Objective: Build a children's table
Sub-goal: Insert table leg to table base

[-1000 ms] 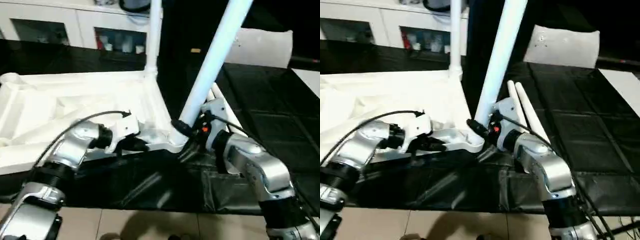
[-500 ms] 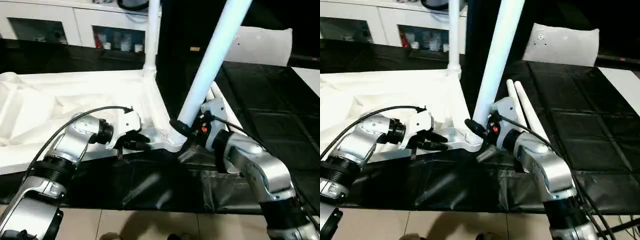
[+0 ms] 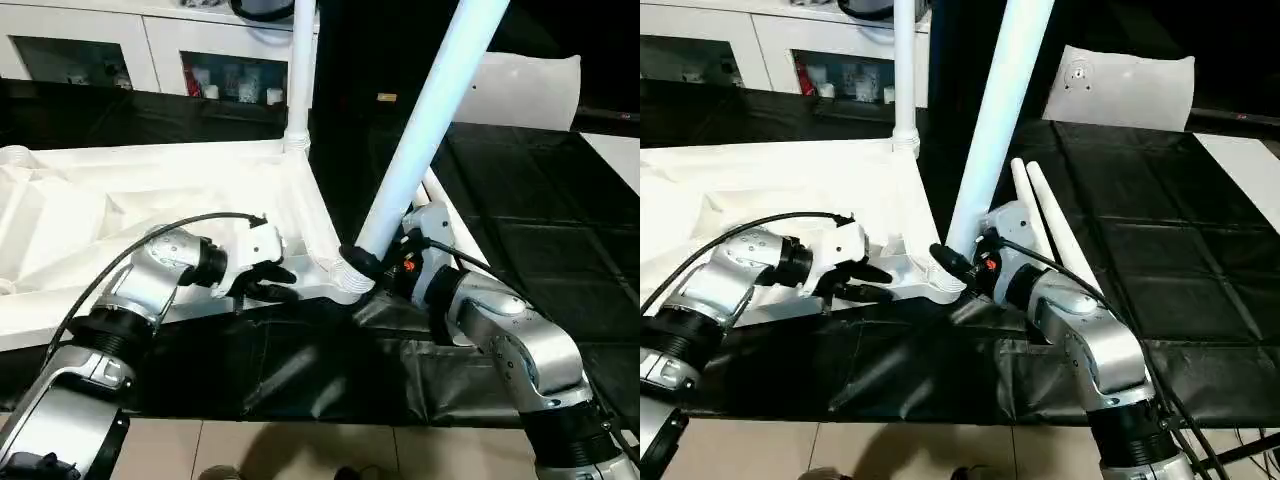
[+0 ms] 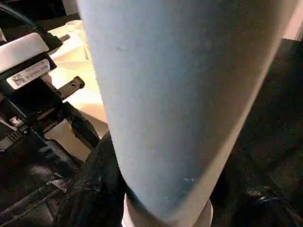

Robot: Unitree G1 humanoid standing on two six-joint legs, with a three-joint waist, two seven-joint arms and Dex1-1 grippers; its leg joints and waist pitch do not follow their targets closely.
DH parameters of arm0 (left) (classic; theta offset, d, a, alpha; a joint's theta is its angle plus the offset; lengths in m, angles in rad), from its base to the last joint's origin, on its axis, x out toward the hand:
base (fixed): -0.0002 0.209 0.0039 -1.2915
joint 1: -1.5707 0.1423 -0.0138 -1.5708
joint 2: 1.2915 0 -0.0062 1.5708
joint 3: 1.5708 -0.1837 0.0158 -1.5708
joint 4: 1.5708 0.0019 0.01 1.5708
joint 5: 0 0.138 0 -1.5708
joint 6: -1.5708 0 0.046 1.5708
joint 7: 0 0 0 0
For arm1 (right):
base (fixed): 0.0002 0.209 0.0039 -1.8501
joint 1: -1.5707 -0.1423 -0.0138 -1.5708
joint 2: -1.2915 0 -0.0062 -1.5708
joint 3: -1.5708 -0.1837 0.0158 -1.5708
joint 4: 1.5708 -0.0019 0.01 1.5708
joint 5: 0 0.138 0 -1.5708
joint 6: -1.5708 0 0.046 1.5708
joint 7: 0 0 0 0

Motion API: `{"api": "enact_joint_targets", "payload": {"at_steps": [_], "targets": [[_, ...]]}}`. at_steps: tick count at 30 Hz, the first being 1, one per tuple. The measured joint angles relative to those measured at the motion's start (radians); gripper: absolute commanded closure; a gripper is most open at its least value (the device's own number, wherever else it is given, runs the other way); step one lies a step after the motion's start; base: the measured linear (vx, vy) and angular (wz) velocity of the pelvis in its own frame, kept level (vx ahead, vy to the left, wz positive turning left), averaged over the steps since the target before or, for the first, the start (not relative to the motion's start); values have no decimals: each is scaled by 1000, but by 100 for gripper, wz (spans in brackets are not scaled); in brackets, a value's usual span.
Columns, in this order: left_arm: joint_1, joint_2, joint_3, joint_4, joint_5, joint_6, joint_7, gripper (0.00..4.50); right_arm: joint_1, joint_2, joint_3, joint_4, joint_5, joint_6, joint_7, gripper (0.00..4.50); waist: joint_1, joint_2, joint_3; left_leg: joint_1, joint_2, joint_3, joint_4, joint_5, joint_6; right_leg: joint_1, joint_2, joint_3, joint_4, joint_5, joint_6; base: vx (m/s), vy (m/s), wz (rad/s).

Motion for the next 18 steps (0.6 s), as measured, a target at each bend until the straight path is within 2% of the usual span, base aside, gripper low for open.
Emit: {"api": "enact_joint_targets", "payload": {"at_steps": [8, 9, 11, 14, 18], "targets": [[-3, 5, 1, 20, -11, 25, -42, 395, -1, 1, 0, 1, -1, -3, 1, 257, -1, 1, 1, 0, 0, 0, 0, 0, 0, 0, 0, 0, 0, 0, 0, 0, 0, 0], [-3, 6, 1, 20, -17, 27, -45, 421, -1, 1, 0, 1, -1, -4, 2, 257, -1, 1, 1, 0, 0, 0, 0, 0, 0, 0, 0, 0, 0, 0, 0, 0, 0, 0], [-3, 6, 2, 20, -19, 27, -46, 421, -1, 1, 0, 1, -2, -4, 2, 257, -1, 1, 1, 0, 0, 0, -1, 0, 0, 0, 0, 0, 0, 0, 0, 0, 0, 0], [-3, 6, 3, 20, -22, 28, -46, 444, -1, 2, 0, 3, -2, -5, 3, 257, 0, 1, 1, 0, 0, 0, -3, 0, 0, 0, 0, 0, 0, 0, 0, 0, 0, 0], [-2, 11, 3, 21, -22, 28, -46, 444, -12, 4, 4, 19, -19, -19, 8, 257, 5, 1, 1, 1, 0, 0, -3, 0, 0, 0, 0, 0, 0, 0, 0, 0, 0, 0]]}}
